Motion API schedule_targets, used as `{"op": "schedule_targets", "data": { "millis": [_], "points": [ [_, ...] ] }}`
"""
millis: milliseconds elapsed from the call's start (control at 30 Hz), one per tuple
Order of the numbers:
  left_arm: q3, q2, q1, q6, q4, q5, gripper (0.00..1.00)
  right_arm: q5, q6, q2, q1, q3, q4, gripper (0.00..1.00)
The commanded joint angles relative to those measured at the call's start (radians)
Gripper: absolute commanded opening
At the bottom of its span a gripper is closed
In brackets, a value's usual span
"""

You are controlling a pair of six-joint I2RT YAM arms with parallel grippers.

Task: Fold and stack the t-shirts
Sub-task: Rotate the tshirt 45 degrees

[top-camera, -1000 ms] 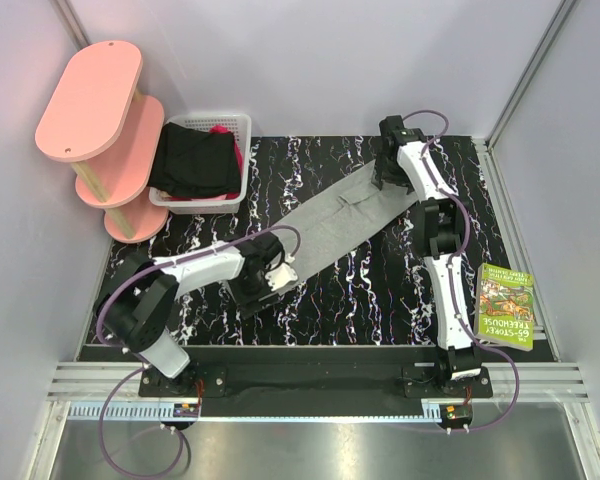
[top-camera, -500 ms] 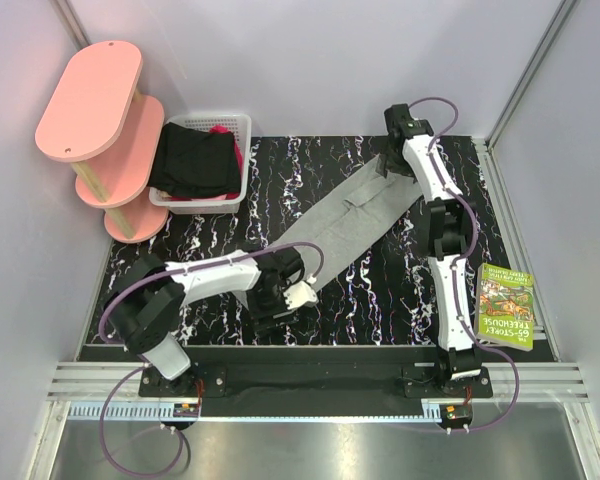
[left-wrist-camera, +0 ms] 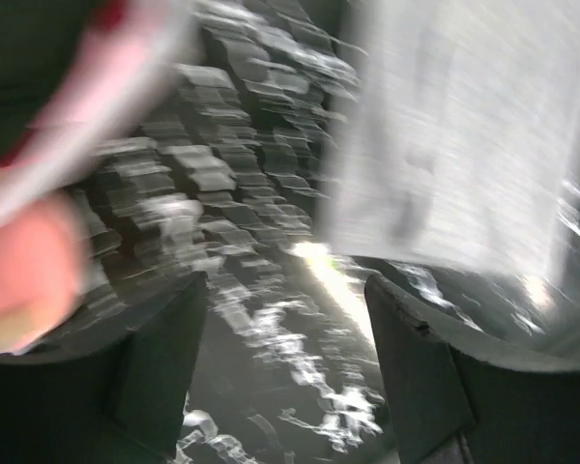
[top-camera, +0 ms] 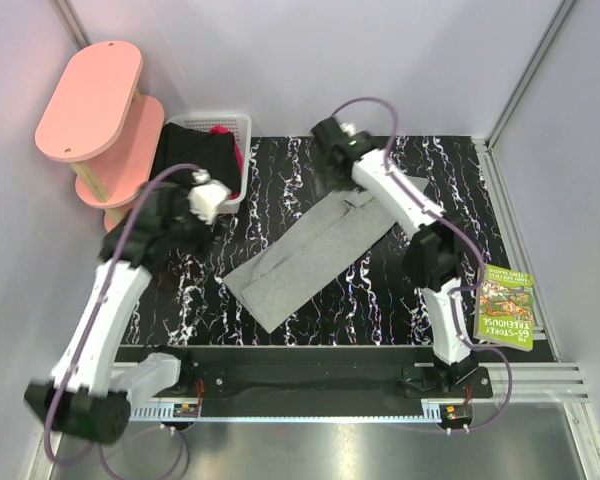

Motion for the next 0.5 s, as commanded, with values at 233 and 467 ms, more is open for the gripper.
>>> {"op": "schedule_targets", "data": {
  "millis": [233, 467],
  "points": [
    [-0.208, -0.29, 0.372, -0.05, 0.135, -0.064, 0.76, -0.181, 0.089, -0.092, 0.283, -0.332, 0.043, 0.85],
    [-0.234, -0.202, 0.477, -0.063, 0.14, 0.029, 0.76, -0.265, 0.114, -0.169, 0.367, -0.498, 0.111, 0.85]
  ]
}}
